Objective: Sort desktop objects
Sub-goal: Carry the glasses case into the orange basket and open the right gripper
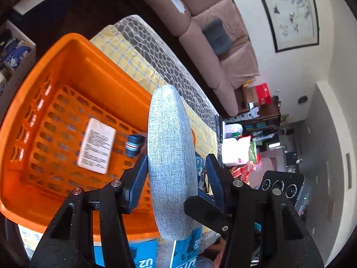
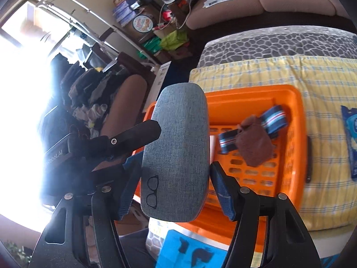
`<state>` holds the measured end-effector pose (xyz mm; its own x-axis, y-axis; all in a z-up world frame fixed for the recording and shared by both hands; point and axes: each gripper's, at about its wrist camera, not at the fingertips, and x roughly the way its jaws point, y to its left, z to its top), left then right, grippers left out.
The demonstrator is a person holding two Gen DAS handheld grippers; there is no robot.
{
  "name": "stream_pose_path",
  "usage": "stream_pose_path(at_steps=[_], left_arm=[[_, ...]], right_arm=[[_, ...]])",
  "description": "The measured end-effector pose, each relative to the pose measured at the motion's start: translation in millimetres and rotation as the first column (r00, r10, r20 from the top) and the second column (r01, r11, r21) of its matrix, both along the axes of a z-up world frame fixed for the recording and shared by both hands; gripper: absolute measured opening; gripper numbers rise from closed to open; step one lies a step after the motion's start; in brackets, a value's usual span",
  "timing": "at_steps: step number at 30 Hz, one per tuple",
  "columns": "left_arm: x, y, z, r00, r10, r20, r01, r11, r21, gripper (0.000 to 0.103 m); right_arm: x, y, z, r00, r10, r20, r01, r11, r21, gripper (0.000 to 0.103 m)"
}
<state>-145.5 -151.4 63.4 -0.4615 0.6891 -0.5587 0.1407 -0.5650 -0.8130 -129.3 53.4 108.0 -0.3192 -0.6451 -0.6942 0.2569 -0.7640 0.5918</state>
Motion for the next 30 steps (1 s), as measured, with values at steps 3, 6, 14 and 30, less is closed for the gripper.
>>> stream_pose_path(at_steps=[3,6,14,30], left_arm=[[-3.2,-30.0,-12.0,1.000,0.023,0.010,-0.023,0.999,-0.035,0.049],[-9.0,-48.2,-24.6,0.999,0.032,0.028,-0.030,0.997,-0.066,0.049],[-18.1,-67.3,-49.2,0.999,-0.016,0.047,0.027,0.972,-0.233,0.050],[-3.0,-111.8,-23.3,0.999,0.012,-0.043,-0.024,0.955,-0.296,0.059]], right_arm=[[-5.5,-36.7,-14.4,0.999,0.027,0.018,-0.027,1.000,-0.001,0.066],[-10.8,-65.4,-29.1,0.999,0.038,0.032,-0.038,0.999,-0.005,0.066],[-24.2,-104.1,-70.0,0.993,0.037,0.110,-0.034,0.999,-0.035,0.066],[-31.3,-115.2,-103.5,0.977,0.016,0.211,-0.026,0.999,0.045,0.042]])
